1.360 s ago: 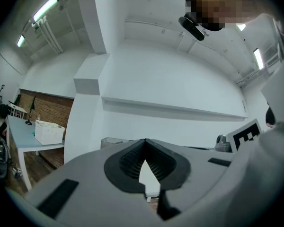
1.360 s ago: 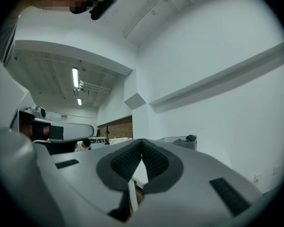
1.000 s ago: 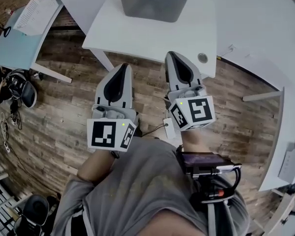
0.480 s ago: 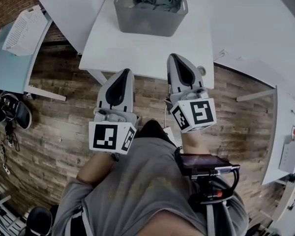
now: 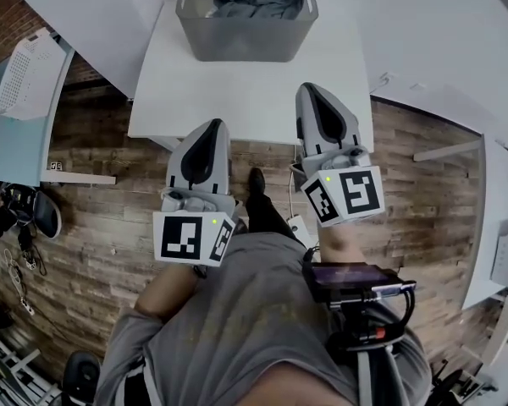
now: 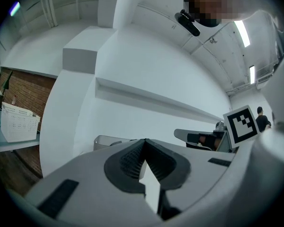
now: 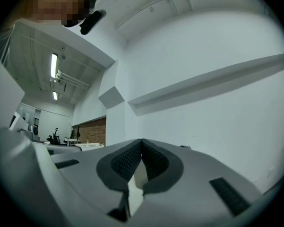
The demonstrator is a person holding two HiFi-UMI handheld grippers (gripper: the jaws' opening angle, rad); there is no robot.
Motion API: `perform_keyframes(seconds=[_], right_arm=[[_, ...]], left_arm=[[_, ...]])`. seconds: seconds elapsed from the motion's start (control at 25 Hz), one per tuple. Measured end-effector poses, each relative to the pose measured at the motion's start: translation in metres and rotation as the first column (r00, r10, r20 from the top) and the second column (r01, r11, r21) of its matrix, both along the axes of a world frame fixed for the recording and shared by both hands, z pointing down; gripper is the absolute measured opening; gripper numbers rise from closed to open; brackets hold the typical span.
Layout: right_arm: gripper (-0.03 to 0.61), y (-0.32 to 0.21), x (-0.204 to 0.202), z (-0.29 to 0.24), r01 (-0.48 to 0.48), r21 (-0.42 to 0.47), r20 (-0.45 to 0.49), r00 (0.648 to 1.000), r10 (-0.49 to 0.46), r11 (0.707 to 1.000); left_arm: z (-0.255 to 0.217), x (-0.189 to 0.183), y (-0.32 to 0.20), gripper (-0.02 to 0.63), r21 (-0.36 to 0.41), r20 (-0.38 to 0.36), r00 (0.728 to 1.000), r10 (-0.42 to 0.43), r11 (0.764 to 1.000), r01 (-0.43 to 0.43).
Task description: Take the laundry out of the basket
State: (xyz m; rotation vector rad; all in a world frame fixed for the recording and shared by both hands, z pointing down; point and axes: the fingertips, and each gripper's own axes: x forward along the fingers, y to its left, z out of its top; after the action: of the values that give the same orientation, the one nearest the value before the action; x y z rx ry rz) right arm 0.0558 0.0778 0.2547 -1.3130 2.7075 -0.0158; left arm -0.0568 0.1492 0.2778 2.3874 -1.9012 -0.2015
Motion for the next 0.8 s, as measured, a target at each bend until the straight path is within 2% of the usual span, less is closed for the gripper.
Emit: perform_keyframes(seconds=[0.32, 0.56, 0.8], right_arm=[[0.008, -0.075, 0.001, 0.005, -0.008, -0.020, 0.039, 0.999, 0.008, 1.000], [0.008, -0.141, 0.006, 0.004, 0.021, -0.026, 0.061, 0.998, -0.019, 0.999], [0.008, -0.190, 0.006, -0.010, 0.057, -0.005, 0.082, 0.995, -0.056, 0.998]], left_arm=[[-0.003, 0.006, -0.081, 0.008, -0.023, 0.052, 0.998, 0.034, 0.999, -0.033], [-0.019, 0.018, -0.150, 0.008, -0.008, 0.089, 0.996, 0.030, 1.000, -0.029], [-0.036, 0.029, -0.196, 0.008, 0.014, 0.113, 0.993, 0.020, 1.000, -0.022]])
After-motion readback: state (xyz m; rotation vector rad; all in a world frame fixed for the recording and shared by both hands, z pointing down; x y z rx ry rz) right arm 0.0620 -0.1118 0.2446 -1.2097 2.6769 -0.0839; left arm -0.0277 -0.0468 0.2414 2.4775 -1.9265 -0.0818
